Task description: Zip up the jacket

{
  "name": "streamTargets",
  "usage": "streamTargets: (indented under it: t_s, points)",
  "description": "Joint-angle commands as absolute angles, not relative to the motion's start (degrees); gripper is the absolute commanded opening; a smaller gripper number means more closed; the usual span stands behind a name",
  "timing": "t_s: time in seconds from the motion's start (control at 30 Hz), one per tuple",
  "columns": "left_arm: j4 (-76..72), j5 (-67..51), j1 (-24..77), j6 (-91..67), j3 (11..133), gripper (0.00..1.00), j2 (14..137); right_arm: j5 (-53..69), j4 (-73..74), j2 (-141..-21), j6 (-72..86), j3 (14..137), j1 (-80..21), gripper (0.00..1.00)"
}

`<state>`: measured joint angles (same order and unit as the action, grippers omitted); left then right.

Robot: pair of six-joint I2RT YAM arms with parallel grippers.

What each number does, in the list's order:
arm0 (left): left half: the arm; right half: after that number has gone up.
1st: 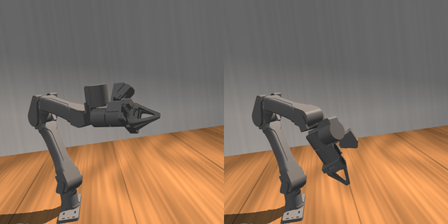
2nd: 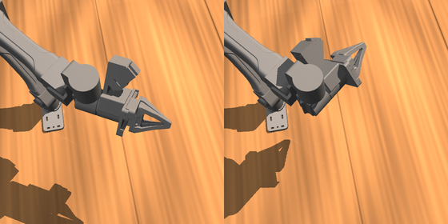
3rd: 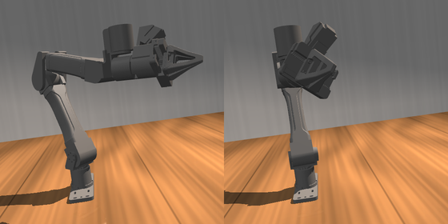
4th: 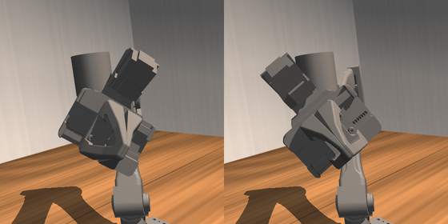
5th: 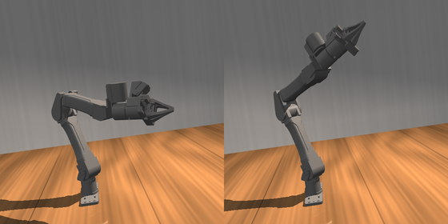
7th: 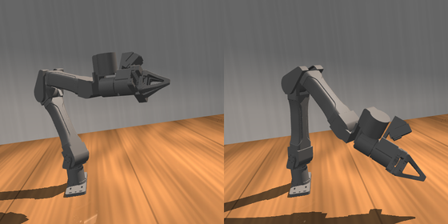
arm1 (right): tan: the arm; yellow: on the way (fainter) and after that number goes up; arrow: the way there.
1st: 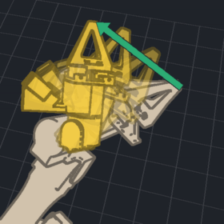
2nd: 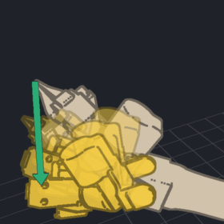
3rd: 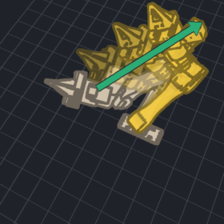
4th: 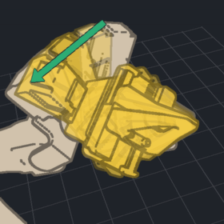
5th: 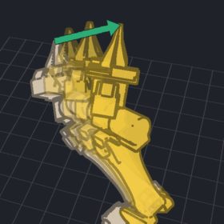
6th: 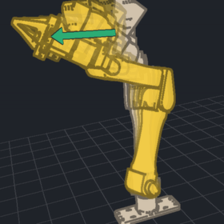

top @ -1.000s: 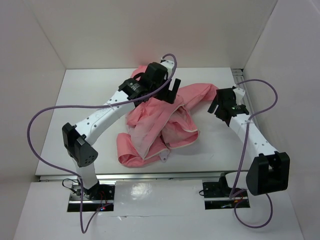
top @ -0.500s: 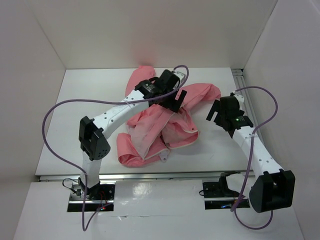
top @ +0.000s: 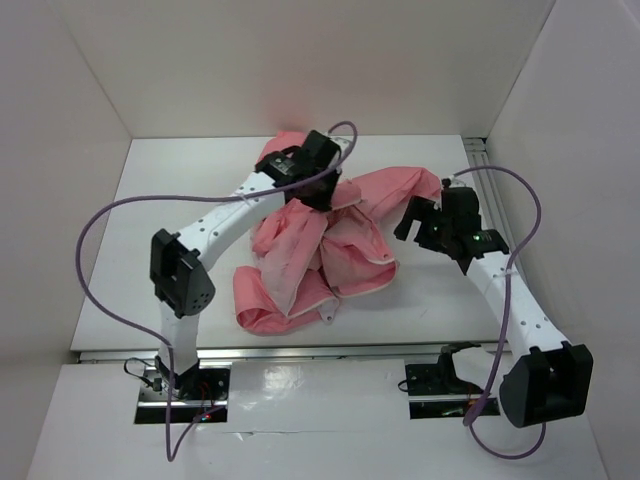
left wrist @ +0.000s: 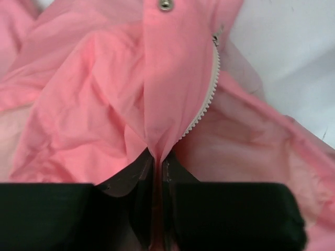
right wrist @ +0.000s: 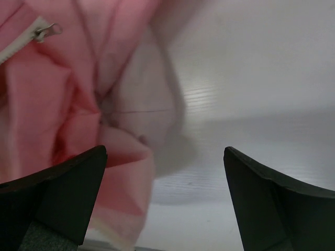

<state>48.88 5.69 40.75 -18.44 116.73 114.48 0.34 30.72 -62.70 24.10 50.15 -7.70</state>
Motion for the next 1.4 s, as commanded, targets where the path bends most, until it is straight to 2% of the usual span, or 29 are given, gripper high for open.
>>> streamTargets:
  t_s: [0.0,0.1,0.27,0.37,0.5,0.63,1.17,1.37]
  points:
    - [44.6,2.6,35.7,-19.8,112.2,0.17,103.3,14.6,24.7,-62.7,22.5,56.2,-10.5,1.00]
    - [40.7,-0.5,31.9,-21.8,106.8,0.03,98.0,15.3,23.4,-63.9,23.9,58.1,-14.3,1.00]
    - [33.4,-5.7,26.5,-23.6,96.8,0.00,89.7,17.1,21.7,-67.7,23.9,61.3,-19.8,1.00]
    - [33.4,-7.1,23.9,-24.3,94.5,0.00,88.1,16.4,21.7,-70.5,23.9,62.7,-22.3,1.00]
    - [31.5,-7.7,22.6,-24.8,91.1,0.00,85.2,8.9,22.8,-72.5,25.2,62.1,-26.6,1.00]
    - [29.4,-7.7,21.5,-24.8,87.7,0.00,81.9,4.8,22.8,-73.0,25.8,61.5,-27.9,0.94]
    - [26.9,-9.4,19.1,-25.3,83.7,0.00,80.3,-15.1,30.5,-67.8,25.8,67.3,-28.5,0.99]
    - [26.4,-8.9,17.9,-25.3,83.7,0.00,79.8,-12.0,34.4,-63.8,26.3,64.3,-27.1,0.99]
